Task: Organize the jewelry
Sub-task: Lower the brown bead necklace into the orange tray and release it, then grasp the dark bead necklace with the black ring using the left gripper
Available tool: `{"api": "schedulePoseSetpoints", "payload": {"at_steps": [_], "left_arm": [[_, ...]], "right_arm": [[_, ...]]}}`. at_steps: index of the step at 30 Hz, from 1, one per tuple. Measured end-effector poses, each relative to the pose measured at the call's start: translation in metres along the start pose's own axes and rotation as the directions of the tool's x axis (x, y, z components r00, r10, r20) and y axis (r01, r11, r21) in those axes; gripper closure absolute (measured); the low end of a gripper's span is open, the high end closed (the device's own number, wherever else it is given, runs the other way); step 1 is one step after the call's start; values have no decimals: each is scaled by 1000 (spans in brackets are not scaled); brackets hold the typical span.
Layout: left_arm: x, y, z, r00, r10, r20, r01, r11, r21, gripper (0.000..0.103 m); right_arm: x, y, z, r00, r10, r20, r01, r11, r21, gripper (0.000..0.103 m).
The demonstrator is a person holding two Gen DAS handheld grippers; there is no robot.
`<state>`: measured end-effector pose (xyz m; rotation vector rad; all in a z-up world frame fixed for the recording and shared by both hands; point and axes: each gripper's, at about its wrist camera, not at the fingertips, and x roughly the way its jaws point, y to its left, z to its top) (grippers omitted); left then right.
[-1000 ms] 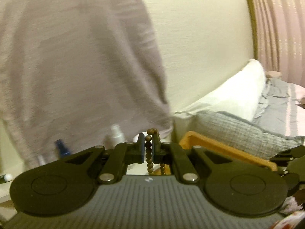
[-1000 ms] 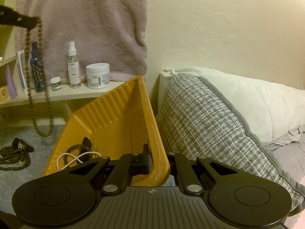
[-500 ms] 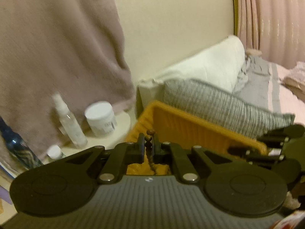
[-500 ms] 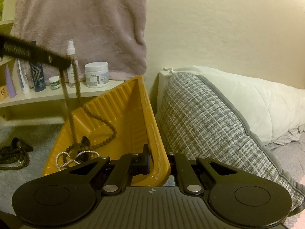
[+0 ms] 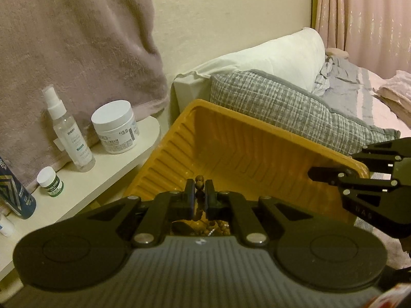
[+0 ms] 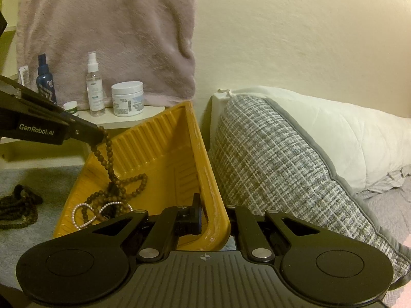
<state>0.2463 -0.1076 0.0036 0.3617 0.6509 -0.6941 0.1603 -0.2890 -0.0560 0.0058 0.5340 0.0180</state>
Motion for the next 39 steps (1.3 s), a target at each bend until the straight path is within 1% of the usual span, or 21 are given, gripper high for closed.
{"api": "schedulePoseSetpoints", "payload": {"at_steps": [6,7,8,10,15,20,23,25,29,33,36,39], "left_arm": [[-9,8,-3,999,30,19,-29,999,-17,84],[-12,10,-4,999,39,25,-38,999,-24,78],[-16,13,-5,998,46,31,-45,998,-31,74],[-22,17,-9,997,62,37,-61,997,-40,74],[-42,31,-26,989,140,39,-138,989,-59,74],[-64,49,-54,970,243,23,-240,965,-102,74],[-78,60,-76,955,298,0,-295,944,-149,73],[-85,67,-89,947,322,-16,-320,930,-182,73],[-98,78,-115,929,366,-56,-369,902,-224,73],[-107,86,-137,909,406,-92,-416,876,-244,73],[-111,88,-151,900,420,-117,-436,866,-247,73],[-111,88,-162,897,421,-138,-442,866,-235,73]], "right_arm": [[0,0,0,1000,0,0,0,1000,1,97],[0,0,0,1000,0,1,0,1000,0,97],[0,-1,0,1000,1,2,-1,1000,0,97],[-1,-1,-1,1000,1,3,-1,1000,1,97],[-1,-1,-1,1000,2,3,-2,1000,2,97],[-2,1,-2,1000,2,4,-2,1000,2,97],[-1,1,-1,1000,1,4,-1,1000,1,97],[-1,1,-1,1000,0,5,0,1000,-2,97],[-1,1,-1,1000,1,5,-1,1000,-2,97],[-1,1,-1,1000,0,5,0,1000,-2,97],[-1,2,0,1000,0,5,0,1000,-5,97],[-1,2,0,1000,-2,5,2,1000,-5,97]]}}
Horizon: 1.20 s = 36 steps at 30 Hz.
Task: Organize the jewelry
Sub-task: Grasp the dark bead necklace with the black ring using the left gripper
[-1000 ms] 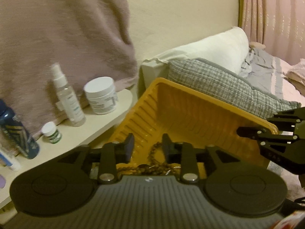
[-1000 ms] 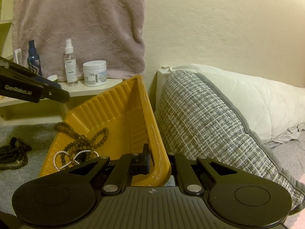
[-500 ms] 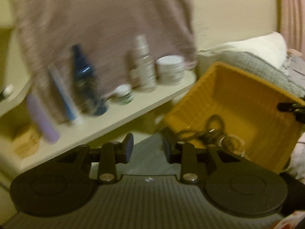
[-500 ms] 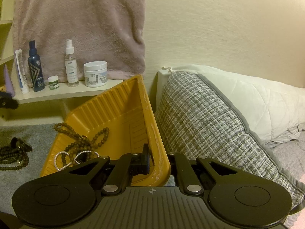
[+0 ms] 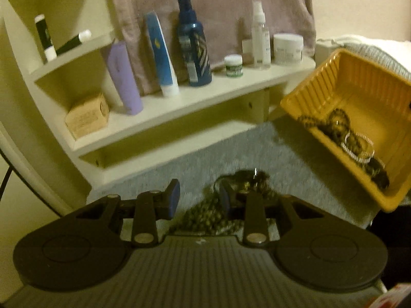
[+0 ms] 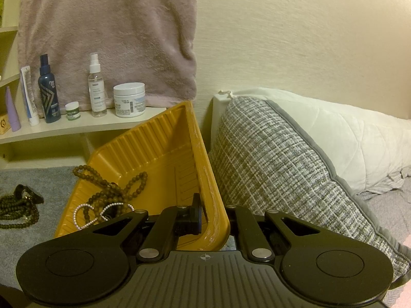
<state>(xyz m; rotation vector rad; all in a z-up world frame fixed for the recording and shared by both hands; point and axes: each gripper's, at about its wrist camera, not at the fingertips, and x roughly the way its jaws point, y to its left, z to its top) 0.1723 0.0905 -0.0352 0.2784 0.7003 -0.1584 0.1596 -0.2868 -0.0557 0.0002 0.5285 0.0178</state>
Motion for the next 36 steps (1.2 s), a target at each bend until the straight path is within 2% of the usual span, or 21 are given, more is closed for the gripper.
{"api": "schedulePoseSetpoints", "payload": {"at_steps": [7,13,19,24,30,36], "left_arm": [[3,-13,-22,999,-12,-38,14,999,53,73],[12,-22,-39,997,13,-78,-4,994,109,73],[27,-21,-42,994,43,-98,-28,989,143,75],[35,-18,-41,993,84,-83,-65,975,214,77],[47,-24,-45,992,98,-82,-57,912,406,80],[55,-30,-45,993,56,-101,12,818,575,83]], "right_arm": [[0,1,0,1000,-4,-3,4,1000,-4,97],[1,0,-1,1000,-6,-6,6,1000,-5,97],[2,-1,-1,1000,-9,-9,9,1000,-8,97],[3,-2,-2,1000,-14,-14,13,1000,-10,96],[5,-3,-2,1000,-16,-17,16,1000,-9,96],[6,-3,-2,1000,-19,-20,19,1000,-9,96]]}}
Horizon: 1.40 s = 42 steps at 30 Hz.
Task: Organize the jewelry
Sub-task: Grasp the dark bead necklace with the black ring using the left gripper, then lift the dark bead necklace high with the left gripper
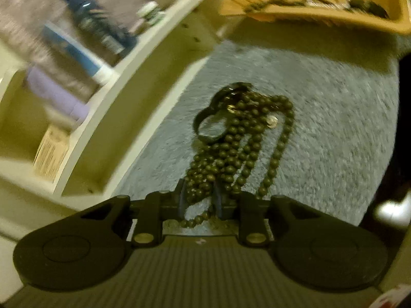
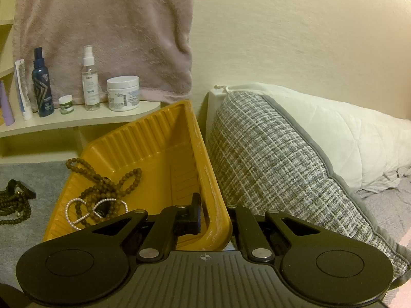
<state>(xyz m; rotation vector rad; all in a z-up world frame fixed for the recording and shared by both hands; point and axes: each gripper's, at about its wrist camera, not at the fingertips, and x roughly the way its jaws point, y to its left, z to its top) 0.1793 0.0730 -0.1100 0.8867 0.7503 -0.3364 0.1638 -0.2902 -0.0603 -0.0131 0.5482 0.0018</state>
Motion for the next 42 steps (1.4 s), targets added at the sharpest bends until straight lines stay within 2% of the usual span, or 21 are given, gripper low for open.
{"api": "schedulePoseSetpoints", "payload": {"at_steps": [6,12,14,19,22,31,42], "left_arm": [[7,-3,2,999,-35,-18,37,992,125,88],[9,-3,6,997,-62,-42,68,985,160,96],[5,-2,6,999,-42,-33,47,985,164,97],[-15,10,5,1000,15,27,-18,993,116,97],[-31,25,8,996,43,77,-47,998,49,97],[-88,70,26,962,148,228,-118,983,-139,97],[-135,109,50,932,211,295,-123,949,-290,97]], "right_arm": [[1,0,0,1000,0,-2,0,1000,1,96],[1,-1,0,1000,1,0,-1,1000,0,96],[1,-1,0,1000,2,0,-2,1000,0,96],[0,0,2,1000,3,3,-3,1000,-1,96],[0,0,2,1000,5,6,-5,1000,-1,96],[-3,2,3,1000,10,13,-10,1000,-4,96],[-6,4,4,1000,20,22,-20,1000,-3,96]]}}
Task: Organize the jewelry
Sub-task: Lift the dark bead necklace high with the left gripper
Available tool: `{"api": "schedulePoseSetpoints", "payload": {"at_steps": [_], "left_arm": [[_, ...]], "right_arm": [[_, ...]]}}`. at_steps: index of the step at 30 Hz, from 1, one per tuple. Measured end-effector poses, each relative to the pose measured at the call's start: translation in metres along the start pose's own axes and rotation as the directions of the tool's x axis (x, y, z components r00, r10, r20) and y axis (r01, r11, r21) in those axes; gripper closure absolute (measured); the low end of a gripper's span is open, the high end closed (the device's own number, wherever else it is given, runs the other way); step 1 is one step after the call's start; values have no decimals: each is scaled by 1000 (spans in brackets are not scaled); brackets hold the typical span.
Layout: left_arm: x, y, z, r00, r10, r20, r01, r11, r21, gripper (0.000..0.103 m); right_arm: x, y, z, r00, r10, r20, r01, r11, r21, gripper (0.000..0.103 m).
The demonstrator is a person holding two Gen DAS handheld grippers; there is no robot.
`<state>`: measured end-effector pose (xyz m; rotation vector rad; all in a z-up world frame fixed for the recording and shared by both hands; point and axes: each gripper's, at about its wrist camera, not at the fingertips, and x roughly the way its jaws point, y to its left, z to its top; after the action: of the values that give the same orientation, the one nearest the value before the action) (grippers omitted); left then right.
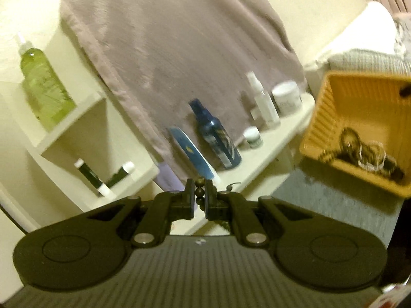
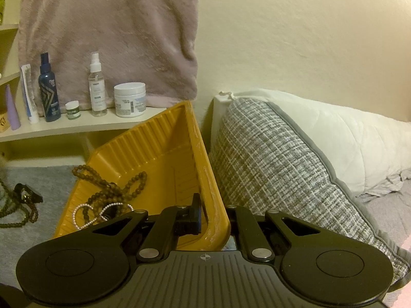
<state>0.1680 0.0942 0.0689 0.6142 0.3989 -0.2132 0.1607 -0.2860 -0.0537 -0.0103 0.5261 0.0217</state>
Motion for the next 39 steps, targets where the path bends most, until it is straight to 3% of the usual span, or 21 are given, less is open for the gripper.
{"api": "schedulePoseSetpoints", "payload": {"at_steps": [16,30,39], "left_arm": [[-29,35,41,991,38,124,-30,997,-69,97],[-43,51,88,976,46,215,-40,999,-32,97],[-56,62,125,955,37,296,-32,999,-22,97]], "right_arm": [[-1,0,1,1000,1,2,-1,1000,1,96],[-1,2,3,1000,1,2,-1,1000,1,96],[0,2,3,1000,0,2,0,1000,0,96]]}}
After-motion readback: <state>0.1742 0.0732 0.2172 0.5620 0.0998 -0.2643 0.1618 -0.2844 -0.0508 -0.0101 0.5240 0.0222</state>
